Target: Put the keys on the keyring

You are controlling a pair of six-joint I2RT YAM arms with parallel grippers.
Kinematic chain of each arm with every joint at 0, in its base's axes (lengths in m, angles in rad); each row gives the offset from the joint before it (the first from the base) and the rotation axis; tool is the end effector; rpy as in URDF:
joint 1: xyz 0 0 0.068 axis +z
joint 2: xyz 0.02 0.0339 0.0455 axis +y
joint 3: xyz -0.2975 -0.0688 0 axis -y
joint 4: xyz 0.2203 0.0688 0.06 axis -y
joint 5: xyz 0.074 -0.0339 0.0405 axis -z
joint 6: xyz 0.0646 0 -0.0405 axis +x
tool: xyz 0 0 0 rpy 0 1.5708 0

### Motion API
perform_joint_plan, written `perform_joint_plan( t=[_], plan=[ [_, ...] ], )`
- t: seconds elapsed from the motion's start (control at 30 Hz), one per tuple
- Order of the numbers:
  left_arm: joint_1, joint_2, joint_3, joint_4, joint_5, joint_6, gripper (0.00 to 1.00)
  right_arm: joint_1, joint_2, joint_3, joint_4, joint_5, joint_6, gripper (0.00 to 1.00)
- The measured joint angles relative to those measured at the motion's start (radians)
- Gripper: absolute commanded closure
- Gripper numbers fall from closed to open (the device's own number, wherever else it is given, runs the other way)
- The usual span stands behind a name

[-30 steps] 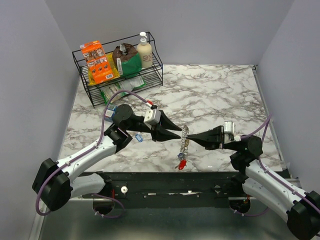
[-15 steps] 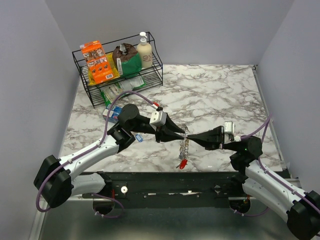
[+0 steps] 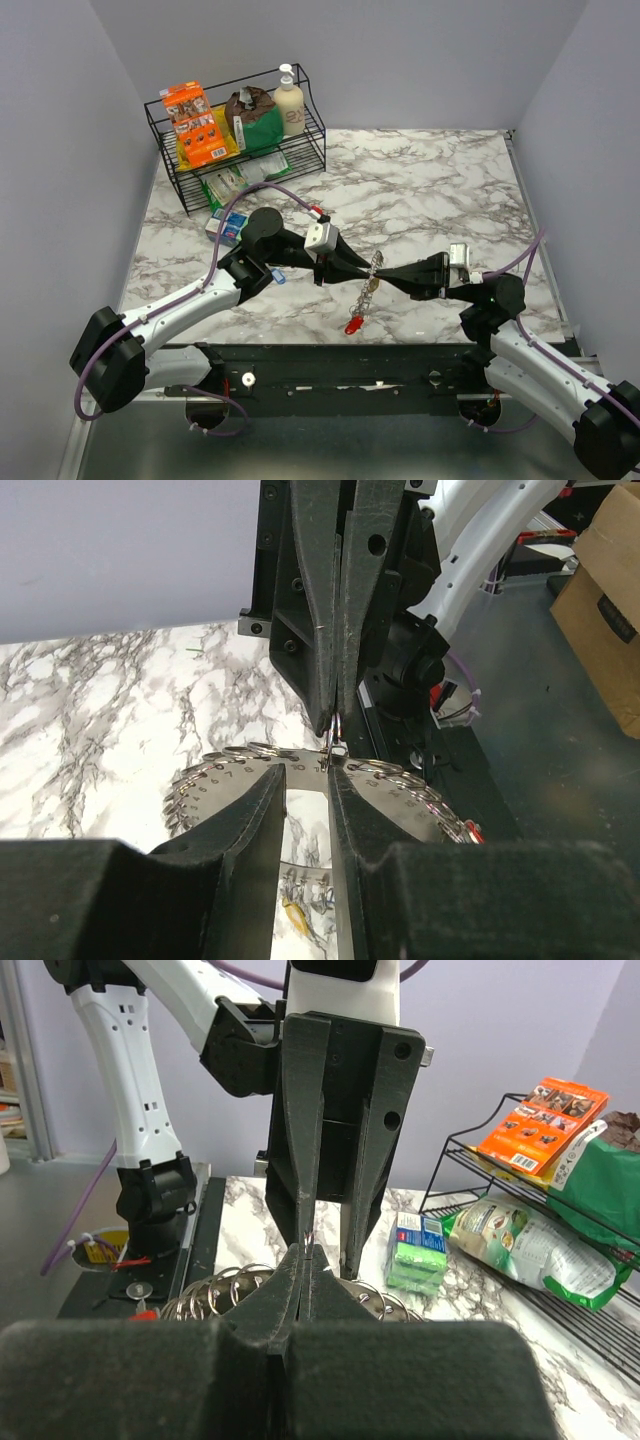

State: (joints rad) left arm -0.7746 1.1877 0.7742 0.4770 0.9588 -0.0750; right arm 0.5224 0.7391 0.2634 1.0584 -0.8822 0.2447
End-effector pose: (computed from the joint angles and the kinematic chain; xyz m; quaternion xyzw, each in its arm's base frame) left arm 0.1385 -0.2095 0.3629 0.5241 0.4551 -0.5542 0.4594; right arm 0.0787 0.1029 0.3297 -0.4316 0.3727 0.4857 0.6625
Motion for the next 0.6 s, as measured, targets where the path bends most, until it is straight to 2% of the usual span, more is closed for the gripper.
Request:
perform_joint_plan(
  t=[0.27, 0.4, 0.6],
  plan=[
    [-0.002, 0.0, 0.0, 0.02, 0.0, -0.005, 0.64, 0.0, 0.0, -0.004, 0.018, 0.003, 0.002, 1.0],
    [-0.003, -0.002, 0.0, 0.036, 0.0, -0.017, 0.73, 0.0, 0.0, -0.005, 0.018, 0.003, 0.003, 1.0],
    [-0.005, -0.002, 0.0, 0.053, 0.002, -0.032, 0.82, 0.0, 0.0, -0.005, 0.02, 0.006, 0.009, 1.0]
  ],
)
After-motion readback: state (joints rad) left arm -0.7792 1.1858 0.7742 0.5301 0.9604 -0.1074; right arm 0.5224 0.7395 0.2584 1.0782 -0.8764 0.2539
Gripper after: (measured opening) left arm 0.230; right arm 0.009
